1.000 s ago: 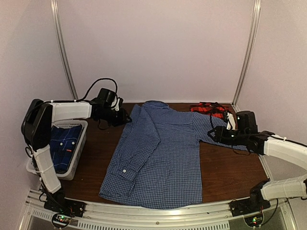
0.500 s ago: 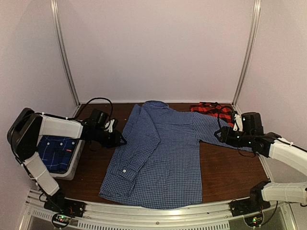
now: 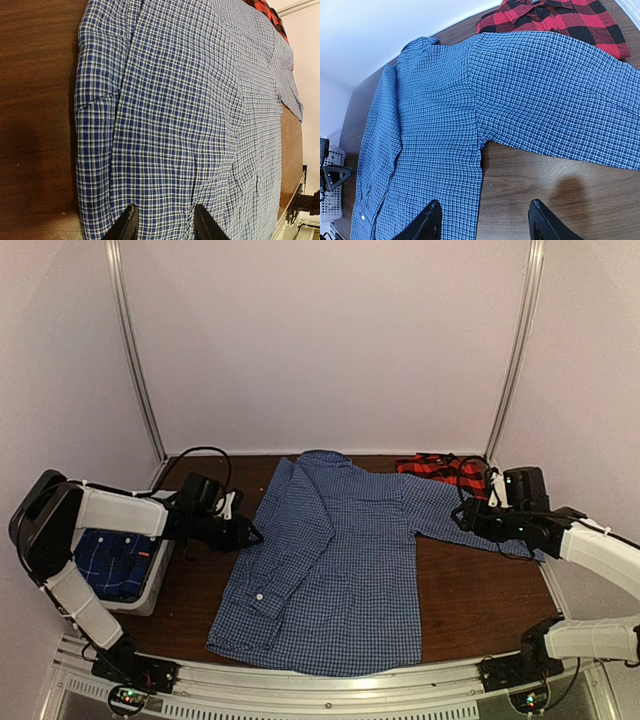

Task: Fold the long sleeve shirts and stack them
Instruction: Smooth out the 1/3-folded shirt at the center of the board.

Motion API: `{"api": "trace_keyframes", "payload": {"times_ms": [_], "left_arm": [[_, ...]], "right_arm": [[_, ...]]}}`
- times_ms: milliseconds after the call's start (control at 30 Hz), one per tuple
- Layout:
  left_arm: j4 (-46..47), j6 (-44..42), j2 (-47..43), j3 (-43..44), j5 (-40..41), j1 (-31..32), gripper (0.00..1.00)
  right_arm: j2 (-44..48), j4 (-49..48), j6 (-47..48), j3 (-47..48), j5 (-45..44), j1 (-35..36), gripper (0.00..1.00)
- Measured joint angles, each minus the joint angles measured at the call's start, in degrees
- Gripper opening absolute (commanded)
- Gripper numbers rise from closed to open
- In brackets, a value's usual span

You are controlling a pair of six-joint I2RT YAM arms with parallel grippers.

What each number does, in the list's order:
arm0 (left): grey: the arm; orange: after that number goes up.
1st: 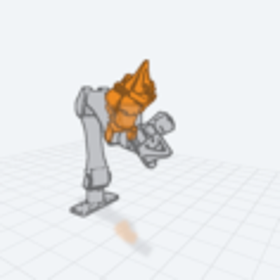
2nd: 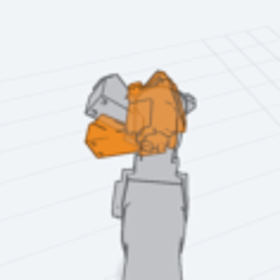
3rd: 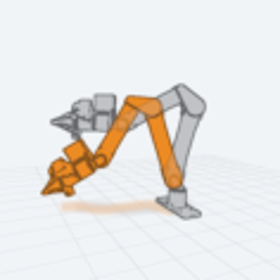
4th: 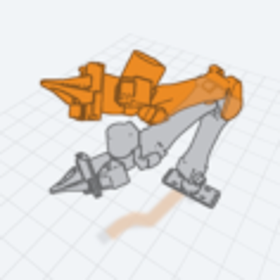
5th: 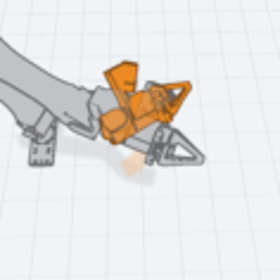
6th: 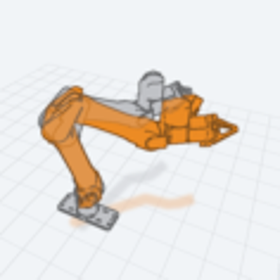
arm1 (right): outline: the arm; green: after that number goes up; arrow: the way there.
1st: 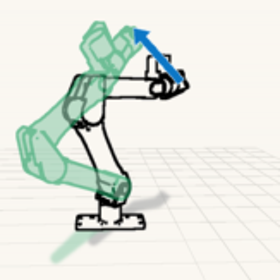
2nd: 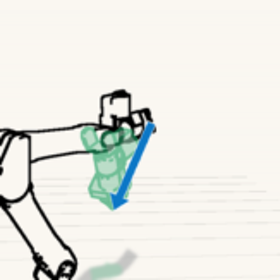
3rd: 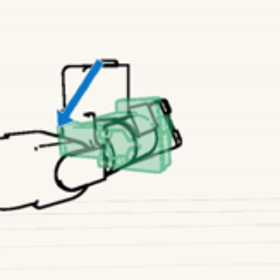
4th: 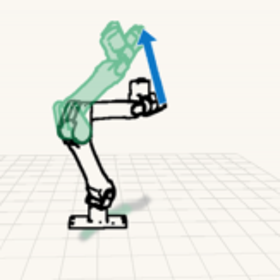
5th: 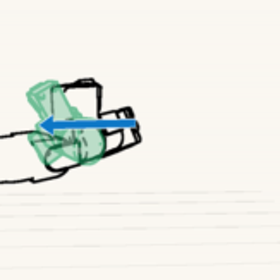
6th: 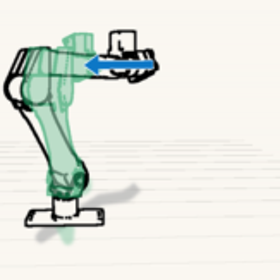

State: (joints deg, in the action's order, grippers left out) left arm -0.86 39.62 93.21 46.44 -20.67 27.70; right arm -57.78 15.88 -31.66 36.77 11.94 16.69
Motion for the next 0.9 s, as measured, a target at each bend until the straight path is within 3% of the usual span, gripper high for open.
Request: {"api": "trace_keyframes", "payload": {"times_ms": [500, 900], "left_arm": [[-0.6, 0.9, -0.2, -3.9, 2.5, 0.0, 0.38], [-1.6, 8.3, -8.3, -13.9, -0.2, 1.9, 0.36]], "right_arm": [[-6.8, -5.0, -1.4, 0.3, 3.3, -2.5, 0.62], [-13.3, -9.7, -1.6, -0.2, 5.6, -2.8, 0.64]]}}
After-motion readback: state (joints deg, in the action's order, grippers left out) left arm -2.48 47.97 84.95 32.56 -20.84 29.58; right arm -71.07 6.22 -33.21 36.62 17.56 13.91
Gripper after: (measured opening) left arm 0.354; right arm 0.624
